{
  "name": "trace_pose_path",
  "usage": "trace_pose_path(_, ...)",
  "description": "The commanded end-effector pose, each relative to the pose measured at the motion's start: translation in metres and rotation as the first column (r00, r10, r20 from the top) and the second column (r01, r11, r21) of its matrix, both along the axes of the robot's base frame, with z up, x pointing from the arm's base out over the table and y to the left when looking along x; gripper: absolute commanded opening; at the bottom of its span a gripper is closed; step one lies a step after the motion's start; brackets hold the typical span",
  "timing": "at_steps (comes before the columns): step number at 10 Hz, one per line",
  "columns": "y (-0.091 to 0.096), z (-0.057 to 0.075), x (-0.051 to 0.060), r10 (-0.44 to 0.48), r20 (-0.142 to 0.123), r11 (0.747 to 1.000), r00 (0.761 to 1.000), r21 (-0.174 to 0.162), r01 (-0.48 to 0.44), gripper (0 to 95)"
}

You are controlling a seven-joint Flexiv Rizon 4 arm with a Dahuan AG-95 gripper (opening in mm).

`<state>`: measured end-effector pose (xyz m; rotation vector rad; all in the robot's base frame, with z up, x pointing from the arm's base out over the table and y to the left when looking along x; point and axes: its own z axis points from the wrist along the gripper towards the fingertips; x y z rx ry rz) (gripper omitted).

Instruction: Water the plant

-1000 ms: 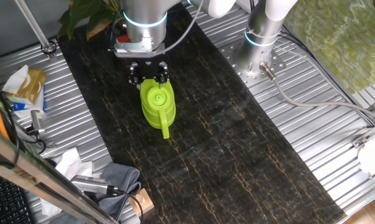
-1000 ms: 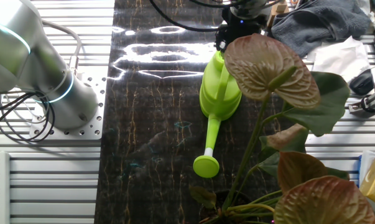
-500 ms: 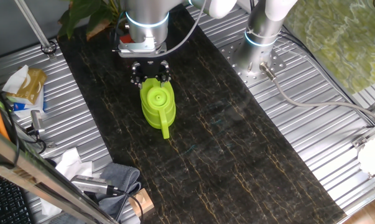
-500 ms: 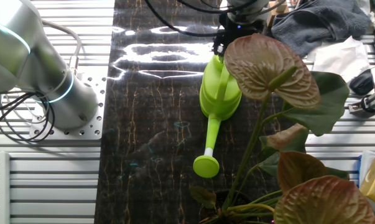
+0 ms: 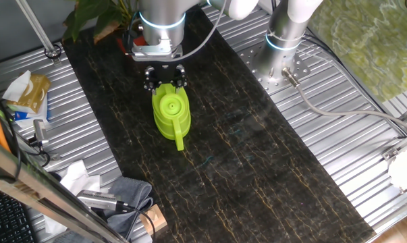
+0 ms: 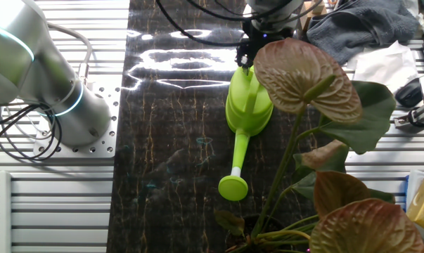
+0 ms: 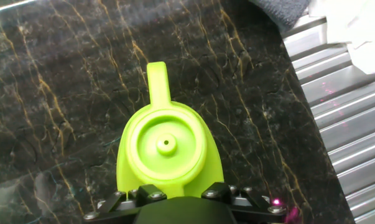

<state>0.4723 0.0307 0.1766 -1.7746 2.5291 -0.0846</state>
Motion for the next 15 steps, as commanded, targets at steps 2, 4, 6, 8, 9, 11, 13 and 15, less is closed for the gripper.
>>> trace_pose_path(2,-0.004,-0.005,-0.004,-0.001,0.002,1.000,1.000,0.006,0.001,57.0)
trace_pose_path(4,-0.005,-0.008,-0.005,-0.005,0.003,1.000,1.000,0.007,0.005,57.0)
trace_pose_path(6,-0.004,-0.010,-0.005,-0.008,0.004,1.000,1.000,0.007,0.008,57.0)
trace_pose_path(8,0.001,-0.013,-0.004,-0.021,0.005,1.000,1.000,0.006,0.021,57.0)
trace_pose_path(9,0.002,-0.013,-0.004,-0.021,0.006,1.000,1.000,0.007,0.021,57.0)
trace_pose_path(11,0.003,-0.014,-0.004,-0.015,0.006,1.000,1.000,0.005,0.015,57.0)
trace_pose_path(13,0.003,-0.015,-0.004,-0.011,0.008,1.000,1.000,0.004,0.011,57.0)
trace_pose_path(15,0.002,-0.017,-0.004,-0.007,0.013,1.000,1.000,0.004,0.007,57.0)
